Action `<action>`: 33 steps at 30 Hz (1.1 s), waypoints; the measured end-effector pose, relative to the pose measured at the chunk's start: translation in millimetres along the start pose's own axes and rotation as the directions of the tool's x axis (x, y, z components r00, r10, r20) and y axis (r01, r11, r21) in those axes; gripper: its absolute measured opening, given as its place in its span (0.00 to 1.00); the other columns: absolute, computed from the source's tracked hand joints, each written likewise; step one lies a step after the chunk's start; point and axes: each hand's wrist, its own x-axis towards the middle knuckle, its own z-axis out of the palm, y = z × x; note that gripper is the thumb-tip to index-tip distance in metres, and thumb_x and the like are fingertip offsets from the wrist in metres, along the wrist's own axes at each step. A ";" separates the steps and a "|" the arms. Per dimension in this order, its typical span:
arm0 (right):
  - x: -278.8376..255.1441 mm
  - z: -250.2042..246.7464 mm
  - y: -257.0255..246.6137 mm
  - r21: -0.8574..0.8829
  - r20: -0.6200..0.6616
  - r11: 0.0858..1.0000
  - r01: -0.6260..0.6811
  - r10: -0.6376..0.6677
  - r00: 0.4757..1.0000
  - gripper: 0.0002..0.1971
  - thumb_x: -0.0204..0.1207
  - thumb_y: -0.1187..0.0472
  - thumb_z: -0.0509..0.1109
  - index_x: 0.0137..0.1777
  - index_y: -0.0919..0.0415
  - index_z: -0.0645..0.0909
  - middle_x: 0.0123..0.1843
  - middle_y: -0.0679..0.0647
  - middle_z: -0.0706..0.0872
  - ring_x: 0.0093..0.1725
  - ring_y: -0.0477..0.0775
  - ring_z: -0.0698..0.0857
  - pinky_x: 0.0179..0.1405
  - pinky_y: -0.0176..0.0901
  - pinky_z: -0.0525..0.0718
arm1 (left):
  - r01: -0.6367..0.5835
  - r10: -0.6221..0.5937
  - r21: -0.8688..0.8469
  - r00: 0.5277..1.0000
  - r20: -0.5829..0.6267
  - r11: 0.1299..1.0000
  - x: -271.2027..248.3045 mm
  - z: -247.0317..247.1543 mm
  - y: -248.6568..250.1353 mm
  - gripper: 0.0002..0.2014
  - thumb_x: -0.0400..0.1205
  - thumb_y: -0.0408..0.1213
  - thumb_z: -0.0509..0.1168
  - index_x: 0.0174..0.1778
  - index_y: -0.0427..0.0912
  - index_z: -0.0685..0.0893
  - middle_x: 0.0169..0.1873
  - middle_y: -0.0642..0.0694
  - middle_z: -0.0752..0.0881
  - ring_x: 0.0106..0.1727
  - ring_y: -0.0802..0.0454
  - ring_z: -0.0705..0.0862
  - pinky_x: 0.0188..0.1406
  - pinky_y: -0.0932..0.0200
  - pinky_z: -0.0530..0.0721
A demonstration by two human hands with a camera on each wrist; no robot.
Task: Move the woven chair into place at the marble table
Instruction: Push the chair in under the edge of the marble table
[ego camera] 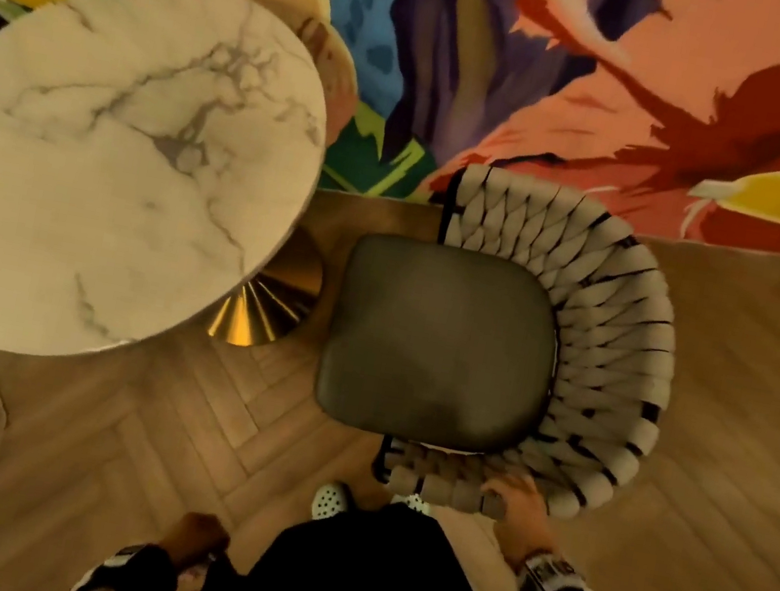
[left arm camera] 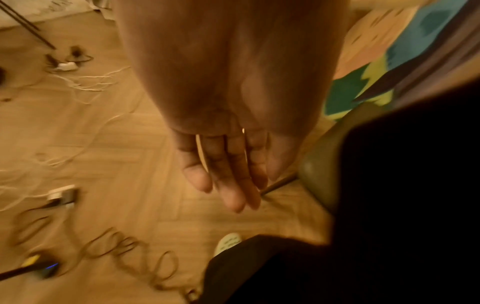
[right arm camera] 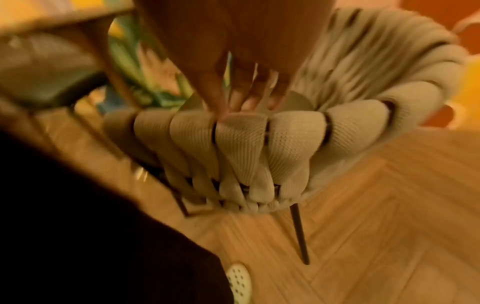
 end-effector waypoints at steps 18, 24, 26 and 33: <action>56.2 -156.2 35.1 0.939 0.253 0.026 -0.344 0.627 0.737 0.10 0.74 0.48 0.64 0.50 0.52 0.79 0.30 0.59 0.90 0.37 0.60 0.83 0.35 0.52 0.80 | 0.102 -0.184 -0.491 0.975 -0.122 0.865 -22.8 -46.5 -46.6 0.13 0.85 0.30 0.58 0.35 0.30 0.79 0.22 0.36 0.84 0.16 0.46 0.81 0.29 0.61 0.71; 121.1 -139.4 71.8 0.928 0.248 0.039 -0.370 0.677 0.693 0.25 0.61 0.50 0.71 0.59 0.56 0.82 0.42 0.61 0.92 0.41 0.65 0.84 0.39 0.56 0.79 | 0.092 -0.162 -0.471 0.981 -0.110 0.877 -8.8 -76.6 -23.7 0.13 0.83 0.27 0.59 0.32 0.29 0.79 0.19 0.36 0.84 0.18 0.46 0.80 0.20 0.65 0.74; 109.2 -158.6 3.0 0.928 0.241 0.048 -0.370 0.679 0.693 0.14 0.68 0.51 0.65 0.50 0.56 0.82 0.37 0.60 0.92 0.41 0.64 0.84 0.39 0.55 0.80 | 0.036 -0.124 -0.504 0.982 -0.141 0.863 -2.9 -89.9 -4.6 0.13 0.84 0.31 0.59 0.33 0.32 0.79 0.22 0.37 0.85 0.22 0.47 0.81 0.28 0.63 0.70; 140.9 -172.8 -38.4 0.946 0.184 0.096 -0.309 0.627 0.757 0.07 0.75 0.58 0.60 0.48 0.54 0.79 0.35 0.56 0.85 0.36 0.58 0.82 0.29 0.48 0.83 | -0.009 -0.070 -0.534 0.989 -0.127 0.845 9.4 -123.7 19.9 0.15 0.85 0.38 0.57 0.37 0.33 0.80 0.31 0.37 0.85 0.19 0.49 0.83 0.29 0.61 0.73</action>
